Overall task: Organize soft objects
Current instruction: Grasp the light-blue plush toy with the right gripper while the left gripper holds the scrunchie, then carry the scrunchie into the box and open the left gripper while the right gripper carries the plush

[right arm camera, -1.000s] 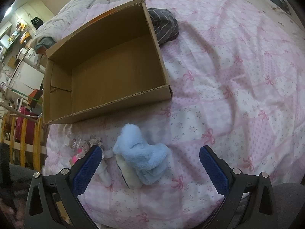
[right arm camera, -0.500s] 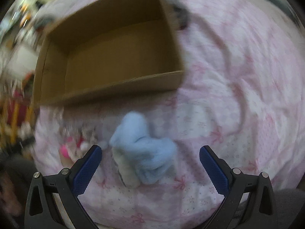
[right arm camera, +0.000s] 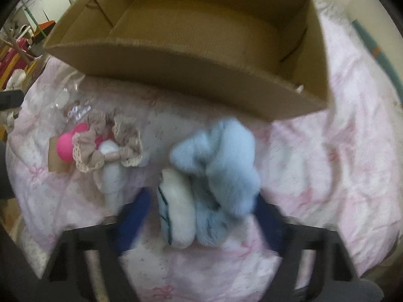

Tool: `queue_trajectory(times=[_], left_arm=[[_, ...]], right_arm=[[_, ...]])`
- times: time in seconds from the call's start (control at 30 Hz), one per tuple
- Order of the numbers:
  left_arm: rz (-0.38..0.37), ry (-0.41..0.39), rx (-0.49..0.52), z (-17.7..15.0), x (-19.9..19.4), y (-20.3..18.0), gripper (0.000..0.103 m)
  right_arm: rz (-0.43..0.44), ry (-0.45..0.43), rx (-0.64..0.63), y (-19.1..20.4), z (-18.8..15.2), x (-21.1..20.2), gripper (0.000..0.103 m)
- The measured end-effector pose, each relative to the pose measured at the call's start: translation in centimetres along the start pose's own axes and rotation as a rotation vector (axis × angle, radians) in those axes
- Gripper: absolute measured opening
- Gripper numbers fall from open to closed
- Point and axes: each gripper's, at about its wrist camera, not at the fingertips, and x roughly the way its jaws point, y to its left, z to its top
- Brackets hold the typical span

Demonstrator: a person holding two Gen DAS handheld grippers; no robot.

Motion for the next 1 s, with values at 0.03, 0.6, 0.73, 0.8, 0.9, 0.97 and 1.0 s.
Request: queue_trajectory(times=[0.03,0.6,0.73,0.8,0.9,0.97,1.0], left_arm=[[-0.001,0.002,-0.001,0.0,0.0,0.0,0.016],[0.023,-0.039,0.042,-0.3,-0.5,-0.8,0.016],[0.053,-0.062,0.055,-0.4,-0.7,-1.0,0.016],[0.063,-0.078,0.066,-0.5,-1.0,-1.2,0.016],[0.076,-0.117,0.088,-0.6,-1.7,-1.6,0.016],[0.082,-0.139,0.106,-0.6,-2.3,-1.9,0.016],[0.083,-0.146,0.112,-0.6,-2.6,-2.1,0.016]], right_arm=[[0.026,0.002,0.021,-0.4,0.1,0.0,0.060],[0.344,-0.290,0.246,-5.4,-0.2,-7.4,0.035],[0.379,-0.351,0.229,-5.5,-0.3,-8.7,0.034],[0.405,-0.375,0.224,-5.5,-0.1,-9.1,0.034],[0.431,-0.408,0.220,-5.0,-0.4,-9.4,0.034],[0.452,-0.433,0.221,-4.7,-0.3,-9.7,0.034],[0.459,-0.447,0.222,-4.7,-0.3,-10.1,0.034]])
